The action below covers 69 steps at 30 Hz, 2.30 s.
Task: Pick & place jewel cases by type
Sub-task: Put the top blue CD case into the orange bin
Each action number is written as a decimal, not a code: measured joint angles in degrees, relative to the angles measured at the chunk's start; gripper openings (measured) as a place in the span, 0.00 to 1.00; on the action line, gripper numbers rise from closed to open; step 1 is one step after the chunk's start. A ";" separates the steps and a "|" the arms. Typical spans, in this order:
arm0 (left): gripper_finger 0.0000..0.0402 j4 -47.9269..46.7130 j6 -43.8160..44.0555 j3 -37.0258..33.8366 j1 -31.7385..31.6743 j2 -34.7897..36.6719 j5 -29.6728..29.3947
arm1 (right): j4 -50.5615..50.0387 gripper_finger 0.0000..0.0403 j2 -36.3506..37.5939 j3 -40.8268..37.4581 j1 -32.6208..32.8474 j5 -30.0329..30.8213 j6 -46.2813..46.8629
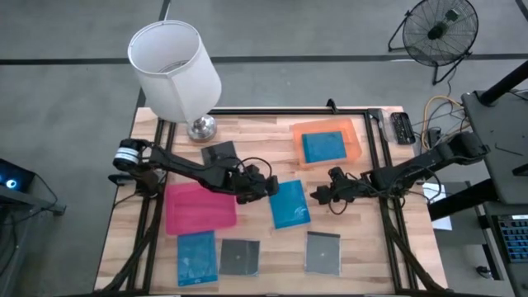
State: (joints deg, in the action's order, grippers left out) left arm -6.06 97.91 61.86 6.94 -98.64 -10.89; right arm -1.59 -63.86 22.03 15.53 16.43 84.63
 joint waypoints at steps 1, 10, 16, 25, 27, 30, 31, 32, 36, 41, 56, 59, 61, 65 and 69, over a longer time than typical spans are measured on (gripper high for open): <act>0.65 -0.18 0.64 -0.06 -0.01 -0.51 0.45 | 0.44 0.56 0.00 -0.25 0.36 0.10 0.42; 0.65 1.60 2.51 0.06 0.19 -3.97 3.74 | 4.62 0.56 -3.11 -2.23 1.32 1.28 3.18; 0.65 1.37 2.90 -0.04 0.76 -4.72 5.90 | 10.09 0.56 -12.73 -0.30 1.77 -0.52 2.59; 0.65 -0.27 2.71 -0.28 1.27 -4.64 6.35 | 11.82 0.56 -20.59 3.79 1.83 -5.72 -1.76; 0.65 -0.03 2.24 -0.28 1.27 -4.60 6.35 | 11.46 0.56 -19.57 3.78 1.88 -6.06 -2.47; 0.65 -0.03 2.09 -0.28 1.29 -4.60 6.55 | 10.84 0.56 -17.60 3.72 1.84 -5.99 -2.34; 0.65 -0.01 2.07 -0.28 1.31 -4.60 6.53 | 10.06 0.56 -17.24 3.64 1.82 -5.91 -2.30; 0.65 0.02 2.06 -0.28 1.33 -4.60 6.55 | 8.79 0.56 -17.10 3.53 1.82 -5.76 -2.26; 0.65 -0.01 2.03 -0.28 1.33 -4.58 6.55 | 5.88 0.50 -17.08 3.21 1.84 -5.51 -0.78; 0.65 -0.03 2.26 -0.28 1.36 -4.56 6.58 | 5.88 0.36 -16.67 2.98 1.84 -5.53 -1.75; 0.65 0.91 3.29 -1.38 1.42 -4.56 4.35 | 4.51 0.02 -16.76 2.04 1.86 -5.84 -2.15; 0.65 2.84 3.62 -2.31 1.44 -4.56 4.30 | 4.55 0.02 -16.89 1.99 1.82 -5.84 -2.33; 0.65 3.24 3.86 -2.80 1.44 -4.56 4.03 | 4.54 0.02 -16.90 1.93 1.82 -5.84 -2.33; 0.65 5.42 4.06 -3.36 1.42 -4.56 3.78 | 4.78 0.02 -16.90 1.93 1.82 -5.84 -2.33; 0.65 5.76 4.23 -3.51 1.42 -5.25 3.41 | 4.94 0.02 -16.90 1.93 1.82 -5.84 -2.35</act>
State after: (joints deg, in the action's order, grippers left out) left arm -0.29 102.14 58.35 8.36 -103.89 -7.48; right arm 3.36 -80.75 23.97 17.34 10.59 82.28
